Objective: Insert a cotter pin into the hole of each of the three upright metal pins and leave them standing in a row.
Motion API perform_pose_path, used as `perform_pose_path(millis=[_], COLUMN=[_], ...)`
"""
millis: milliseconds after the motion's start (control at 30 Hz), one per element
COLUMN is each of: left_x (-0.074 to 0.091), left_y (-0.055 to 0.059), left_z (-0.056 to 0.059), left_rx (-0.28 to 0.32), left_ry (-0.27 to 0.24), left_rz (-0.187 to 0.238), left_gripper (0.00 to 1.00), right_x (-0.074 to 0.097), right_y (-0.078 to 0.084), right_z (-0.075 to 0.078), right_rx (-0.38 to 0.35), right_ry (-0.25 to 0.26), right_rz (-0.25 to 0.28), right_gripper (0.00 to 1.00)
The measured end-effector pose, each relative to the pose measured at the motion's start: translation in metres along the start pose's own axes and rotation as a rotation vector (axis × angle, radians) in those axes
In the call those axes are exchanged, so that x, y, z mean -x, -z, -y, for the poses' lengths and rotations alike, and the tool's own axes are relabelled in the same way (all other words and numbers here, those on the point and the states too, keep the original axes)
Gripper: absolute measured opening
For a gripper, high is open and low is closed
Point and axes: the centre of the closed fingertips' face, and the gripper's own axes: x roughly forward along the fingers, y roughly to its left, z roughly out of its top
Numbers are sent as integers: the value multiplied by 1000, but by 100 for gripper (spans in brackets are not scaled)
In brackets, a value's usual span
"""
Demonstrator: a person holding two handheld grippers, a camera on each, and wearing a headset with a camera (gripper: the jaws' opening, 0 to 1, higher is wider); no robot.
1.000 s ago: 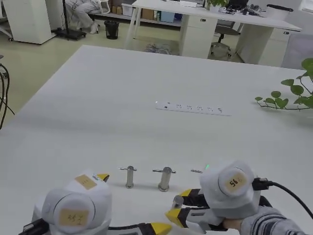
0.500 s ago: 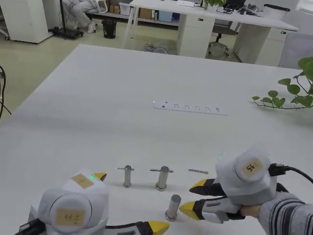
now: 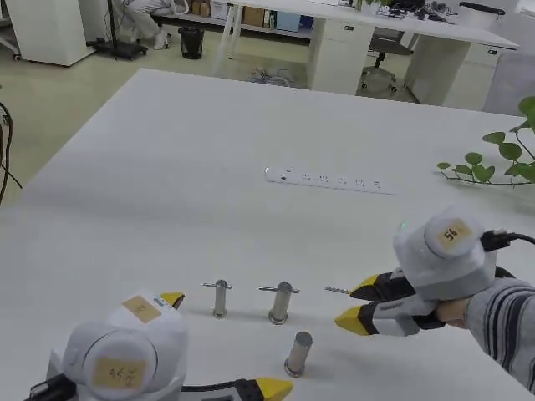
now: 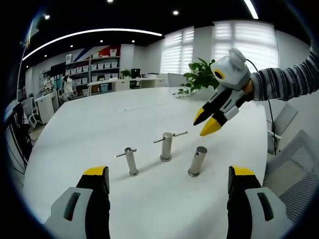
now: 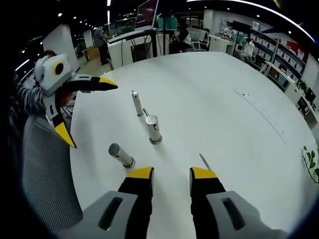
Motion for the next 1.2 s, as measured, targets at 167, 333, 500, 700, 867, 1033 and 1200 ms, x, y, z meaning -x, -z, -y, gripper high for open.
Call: perform_pose_path(millis=[167, 333, 500, 700, 867, 1033, 1200], left_x=[0, -1, -1, -1, -1, -1, -1], left_y=[0, 1, 2, 4, 6, 7, 8], left_z=[-2, -3, -7, -11, -12, -15, -16], left_rx=[10, 16, 20, 37, 43, 51, 55], left_ry=[-2, 1, -11, -17, -17, -22, -22], left_rz=[0, -1, -7, -13, -20, -17, -19], left_gripper=[99, 97, 97, 97, 97, 96, 95], right_x=[-4, -12, -22, -34, -40, -43, -45], right_y=[3, 6, 10, 17, 25, 29, 31], right_z=[19, 31, 41, 52, 54, 55, 58], right_rx=[27, 41, 53, 71, 58, 69, 102], right_ry=[6, -13, -31, -40, -53, -57, -57], right_rz=[-41, -77, -121, -178, -220, -237, -249], right_gripper=[23, 19, 18, 17, 14, 13, 9])
